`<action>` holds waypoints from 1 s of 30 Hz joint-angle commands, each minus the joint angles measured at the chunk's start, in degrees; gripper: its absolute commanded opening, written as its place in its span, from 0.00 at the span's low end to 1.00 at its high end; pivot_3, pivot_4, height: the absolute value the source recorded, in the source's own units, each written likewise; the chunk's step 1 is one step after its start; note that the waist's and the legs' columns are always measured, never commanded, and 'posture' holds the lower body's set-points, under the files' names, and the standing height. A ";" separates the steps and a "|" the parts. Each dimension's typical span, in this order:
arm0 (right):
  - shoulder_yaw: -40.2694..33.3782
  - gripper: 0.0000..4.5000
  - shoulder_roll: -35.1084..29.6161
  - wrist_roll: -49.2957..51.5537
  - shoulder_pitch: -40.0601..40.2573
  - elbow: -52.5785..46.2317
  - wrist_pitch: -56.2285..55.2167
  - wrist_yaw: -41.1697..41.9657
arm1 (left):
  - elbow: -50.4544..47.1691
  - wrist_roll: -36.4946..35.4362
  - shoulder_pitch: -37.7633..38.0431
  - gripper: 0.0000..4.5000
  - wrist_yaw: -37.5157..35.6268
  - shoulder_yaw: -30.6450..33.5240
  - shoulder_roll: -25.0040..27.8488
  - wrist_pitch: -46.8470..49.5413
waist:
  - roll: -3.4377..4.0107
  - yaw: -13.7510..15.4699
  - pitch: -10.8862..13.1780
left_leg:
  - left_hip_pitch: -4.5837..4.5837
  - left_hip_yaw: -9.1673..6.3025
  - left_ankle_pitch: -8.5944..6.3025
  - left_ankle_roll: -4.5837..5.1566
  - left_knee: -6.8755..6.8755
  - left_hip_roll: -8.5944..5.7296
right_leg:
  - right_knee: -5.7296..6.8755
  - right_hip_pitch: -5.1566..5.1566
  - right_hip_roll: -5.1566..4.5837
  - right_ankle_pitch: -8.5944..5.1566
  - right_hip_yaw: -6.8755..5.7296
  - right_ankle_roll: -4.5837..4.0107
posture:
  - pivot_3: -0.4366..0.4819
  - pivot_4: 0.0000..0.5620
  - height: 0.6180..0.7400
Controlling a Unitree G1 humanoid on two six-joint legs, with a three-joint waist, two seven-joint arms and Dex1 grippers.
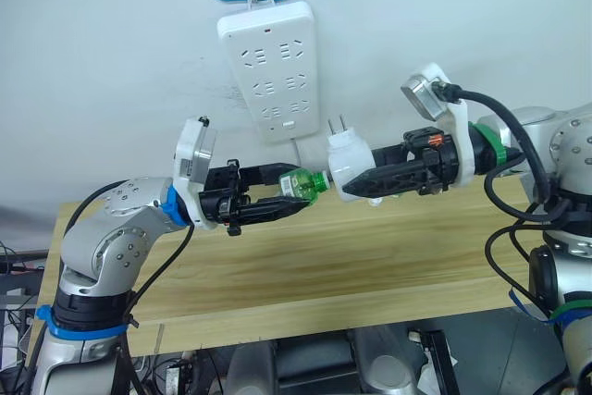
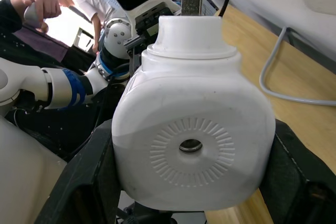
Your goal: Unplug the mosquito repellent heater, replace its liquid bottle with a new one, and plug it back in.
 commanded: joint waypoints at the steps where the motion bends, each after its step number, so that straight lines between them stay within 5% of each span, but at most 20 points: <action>1: -0.89 0.66 -0.78 2.54 -1.11 -2.25 -0.40 1.66 | -1.36 -0.08 0.32 0.51 -0.06 0.74 0.34 -0.84 | 0.00 0.00 0.00 | 0.00 0.00 0.00 0.00 0.00 0.00 | 0.00 0.00 0.00 0.00 0.00 0.00 | 0.22 0.52 1.00; 30: 0.66 0.66 2.95 1.90 -3.83 -1.73 -0.26 -1.44 | -0.22 0.31 -0.62 0.51 -0.52 0.08 -0.02 -1.67 | 0.00 -0.09 0.00 | 0.00 0.00 0.00 0.00 0.02 0.00 | 0.03 0.00 0.00 0.00 0.00 0.00 | 0.22 0.53 1.00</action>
